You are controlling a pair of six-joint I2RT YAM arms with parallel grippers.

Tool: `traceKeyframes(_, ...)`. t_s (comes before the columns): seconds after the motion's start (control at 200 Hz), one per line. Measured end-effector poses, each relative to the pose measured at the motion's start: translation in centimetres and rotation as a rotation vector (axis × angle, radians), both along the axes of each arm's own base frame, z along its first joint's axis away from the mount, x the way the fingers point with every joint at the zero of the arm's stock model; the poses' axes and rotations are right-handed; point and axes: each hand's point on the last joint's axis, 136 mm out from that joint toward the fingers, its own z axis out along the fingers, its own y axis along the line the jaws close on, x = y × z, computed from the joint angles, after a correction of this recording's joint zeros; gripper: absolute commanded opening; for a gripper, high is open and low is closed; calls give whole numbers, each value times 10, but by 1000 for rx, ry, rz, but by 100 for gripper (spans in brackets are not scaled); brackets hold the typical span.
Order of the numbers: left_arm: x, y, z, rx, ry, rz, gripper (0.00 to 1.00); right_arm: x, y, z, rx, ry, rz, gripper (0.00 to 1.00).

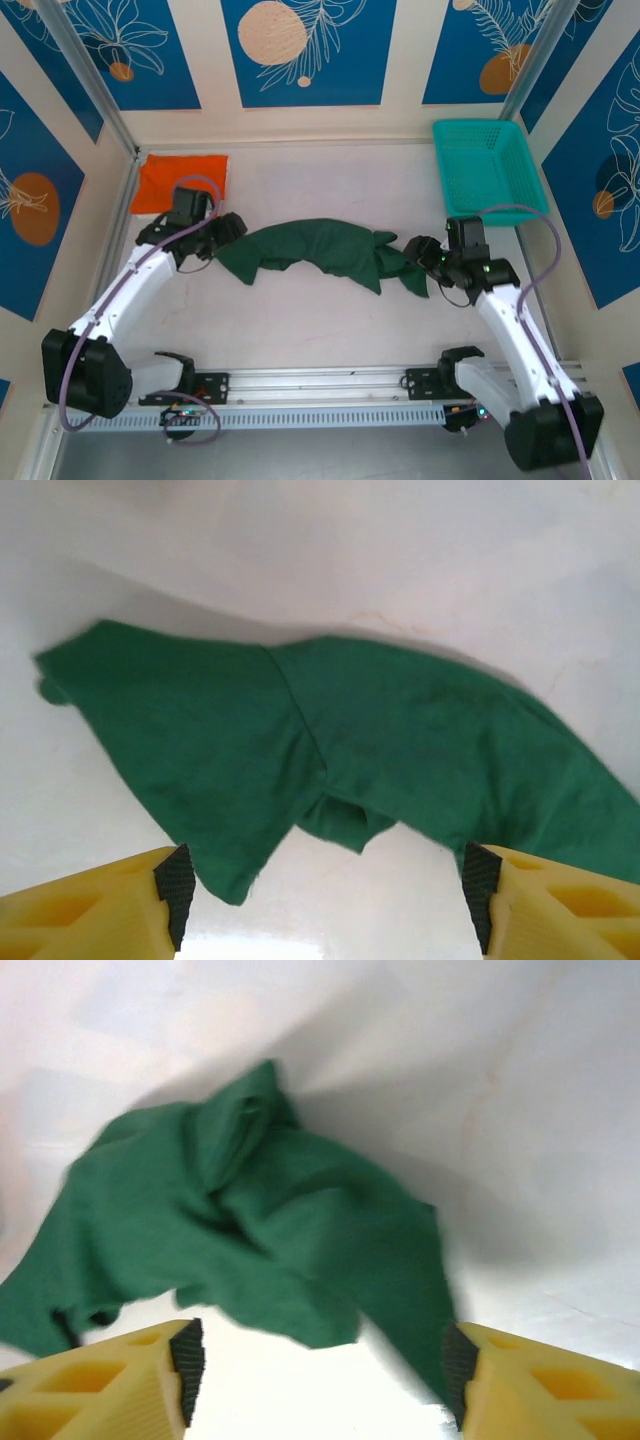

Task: Fold and stack the t-shirts

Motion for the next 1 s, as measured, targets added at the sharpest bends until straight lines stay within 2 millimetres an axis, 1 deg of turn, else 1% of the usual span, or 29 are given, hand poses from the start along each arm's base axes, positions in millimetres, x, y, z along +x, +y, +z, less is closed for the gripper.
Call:
traceKeyframes(0.045, -7, -5, -16, 6, 25, -21, 68, -4, 12, 9, 6, -51, 55, 68)
traceKeyframes(0.08, -14, -9, -31, 10, 60, -36, 68, -7, 22, 11, 11, -62, 99, 66)
traceKeyframes(0.14, -25, -13, -60, 18, 132, -55, 68, -10, 39, 3, 13, -32, 165, 62)
traceKeyframes(0.23, -36, -19, -93, 40, 224, -79, 71, -15, 59, -28, -13, 93, 251, 57)
traceKeyframes(0.33, -38, -31, -111, 56, 260, -113, 72, -26, 76, -74, -70, 276, 324, 55)
traceKeyframes(0.4, -36, -37, -119, 65, 271, -132, 70, -35, 80, -100, -119, 384, 353, 54)
traceKeyframes(0.465, -33, -40, -124, 75, 276, -146, 66, -38, 81, -113, -157, 442, 366, 54)
traceKeyframes(0.605, -27, -38, -134, 124, 273, -144, 65, -25, 81, -121, -195, 462, 348, 53)
traceKeyframes(0.76, -21, -37, -133, 183, 228, -155, 64, -14, 83, -128, -197, 446, 349, 53)
traceKeyframes(0.825, -19, -35, -134, 213, 214, -164, 60, -9, 84, -130, -202, 430, 346, 53)
traceKeyframes(0.9, -18, -31, -135, 247, 203, -168, 54, -3, 84, -134, -208, 422, 348, 49)
traceKeyframes(0.97, -16, -27, -135, 276, 195, -171, 42, 0, 82, -140, -215, 429, 343, 47)
traceKeyframes(1.0, -16, -26, -135, 283, 192, -171, 38, 1, 81, -142, -218, 431, 339, 44)
